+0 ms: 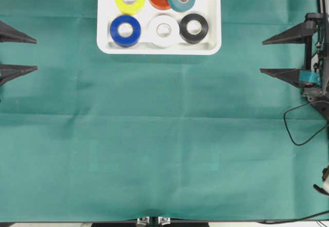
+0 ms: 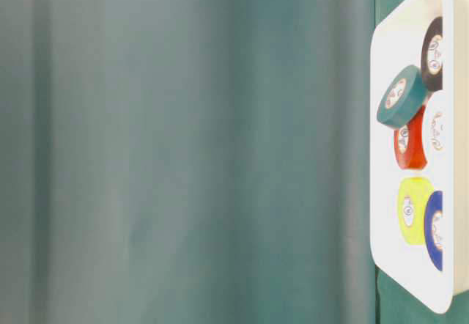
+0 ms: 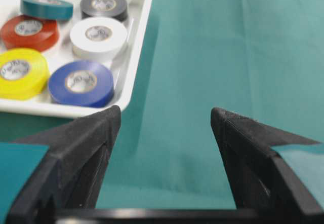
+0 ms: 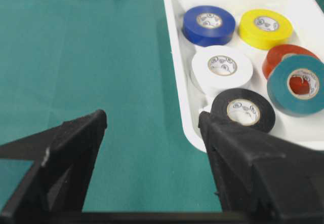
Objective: Put the tape alternately from left to right into the white case.
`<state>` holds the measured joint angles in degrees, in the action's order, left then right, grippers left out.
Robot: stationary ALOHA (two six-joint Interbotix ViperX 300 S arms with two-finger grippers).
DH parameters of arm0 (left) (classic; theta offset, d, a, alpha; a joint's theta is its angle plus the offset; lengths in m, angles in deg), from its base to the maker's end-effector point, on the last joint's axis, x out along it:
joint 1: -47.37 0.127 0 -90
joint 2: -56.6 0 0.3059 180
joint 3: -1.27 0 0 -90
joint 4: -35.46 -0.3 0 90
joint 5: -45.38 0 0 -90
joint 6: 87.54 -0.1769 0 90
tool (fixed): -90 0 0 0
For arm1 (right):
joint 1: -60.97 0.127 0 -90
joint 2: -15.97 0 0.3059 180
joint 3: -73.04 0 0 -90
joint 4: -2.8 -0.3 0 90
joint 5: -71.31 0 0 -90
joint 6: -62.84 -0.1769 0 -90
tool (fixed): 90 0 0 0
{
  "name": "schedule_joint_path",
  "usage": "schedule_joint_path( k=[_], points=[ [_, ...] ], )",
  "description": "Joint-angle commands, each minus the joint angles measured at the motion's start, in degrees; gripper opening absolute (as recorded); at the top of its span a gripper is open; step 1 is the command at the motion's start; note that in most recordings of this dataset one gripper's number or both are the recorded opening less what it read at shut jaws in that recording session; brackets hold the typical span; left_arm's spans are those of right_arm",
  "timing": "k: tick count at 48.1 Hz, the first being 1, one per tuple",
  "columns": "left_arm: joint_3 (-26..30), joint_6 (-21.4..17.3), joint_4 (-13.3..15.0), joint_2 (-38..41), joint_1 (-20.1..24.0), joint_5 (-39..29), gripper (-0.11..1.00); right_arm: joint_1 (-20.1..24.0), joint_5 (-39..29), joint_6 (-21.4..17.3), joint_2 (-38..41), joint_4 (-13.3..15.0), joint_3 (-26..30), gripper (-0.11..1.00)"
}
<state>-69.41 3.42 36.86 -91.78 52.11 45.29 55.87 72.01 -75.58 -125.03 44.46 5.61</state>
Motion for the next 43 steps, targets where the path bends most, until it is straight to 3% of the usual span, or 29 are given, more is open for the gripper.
schedule_joint_path(
  k=[1,43],
  points=[
    [0.00,-0.18,0.00,0.35,0.26,0.44,0.93,-0.09,0.18,-0.09,0.18,-0.18,0.09,0.81],
    [-2.02,-0.44,-0.18,0.35,0.26,0.53,0.93,-0.09,0.18,0.00,0.18,-0.18,-1.58,0.81]
  ],
)
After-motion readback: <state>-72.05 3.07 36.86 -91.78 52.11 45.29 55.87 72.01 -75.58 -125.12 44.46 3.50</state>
